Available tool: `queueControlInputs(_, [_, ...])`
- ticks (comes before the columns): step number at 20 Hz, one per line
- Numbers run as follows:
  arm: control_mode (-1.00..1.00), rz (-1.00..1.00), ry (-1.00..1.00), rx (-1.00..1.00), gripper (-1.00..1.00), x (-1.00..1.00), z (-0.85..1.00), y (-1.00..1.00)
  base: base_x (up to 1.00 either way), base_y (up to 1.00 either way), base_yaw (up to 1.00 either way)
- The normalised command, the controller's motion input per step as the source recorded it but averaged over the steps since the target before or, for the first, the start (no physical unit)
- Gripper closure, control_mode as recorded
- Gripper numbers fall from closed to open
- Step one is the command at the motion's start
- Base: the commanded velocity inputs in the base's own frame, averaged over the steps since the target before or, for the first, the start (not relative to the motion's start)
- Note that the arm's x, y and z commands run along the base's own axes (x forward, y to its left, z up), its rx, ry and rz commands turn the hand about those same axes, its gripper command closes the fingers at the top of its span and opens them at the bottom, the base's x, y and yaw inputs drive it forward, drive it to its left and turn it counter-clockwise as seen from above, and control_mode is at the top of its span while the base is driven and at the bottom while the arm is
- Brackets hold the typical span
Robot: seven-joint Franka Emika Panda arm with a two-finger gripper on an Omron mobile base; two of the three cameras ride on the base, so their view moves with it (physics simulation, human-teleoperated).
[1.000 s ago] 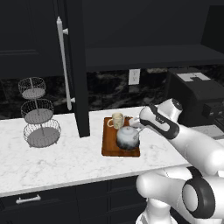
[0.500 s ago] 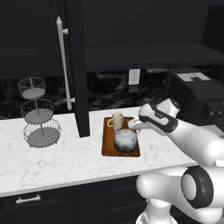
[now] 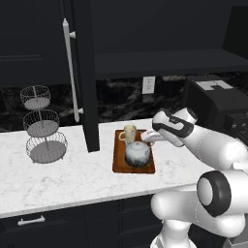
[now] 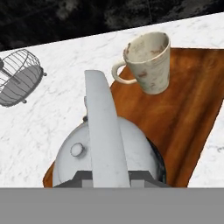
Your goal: Pick the kettle from the counter and place it on the tray. Then pick the mug from the cabinet and place it on the tray. Then close the cabinet doors.
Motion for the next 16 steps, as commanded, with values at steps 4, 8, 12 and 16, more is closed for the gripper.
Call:
queueControlInputs(4, [-1.0, 0.01, -0.03, 0.01, 1.0, 0.22, -0.04, 0.01, 0.0, 0.0, 0.0])
queueControlInputs(8, [-1.0, 0.02, -0.03, 0.01, 1.0, 0.18, -0.08, 0.0, 0.0, 0.0, 0.0])
queueControlInputs(12, [-1.0, 0.03, 0.0, 0.0, 1.0, 0.12, -0.14, 0.0, 0.0, 0.0, 0.0])
queueControlInputs(16, [-1.0, 0.05, 0.0, 0.0, 1.0, 0.11, -0.17, 0.0, 0.0, 0.0, 0.0])
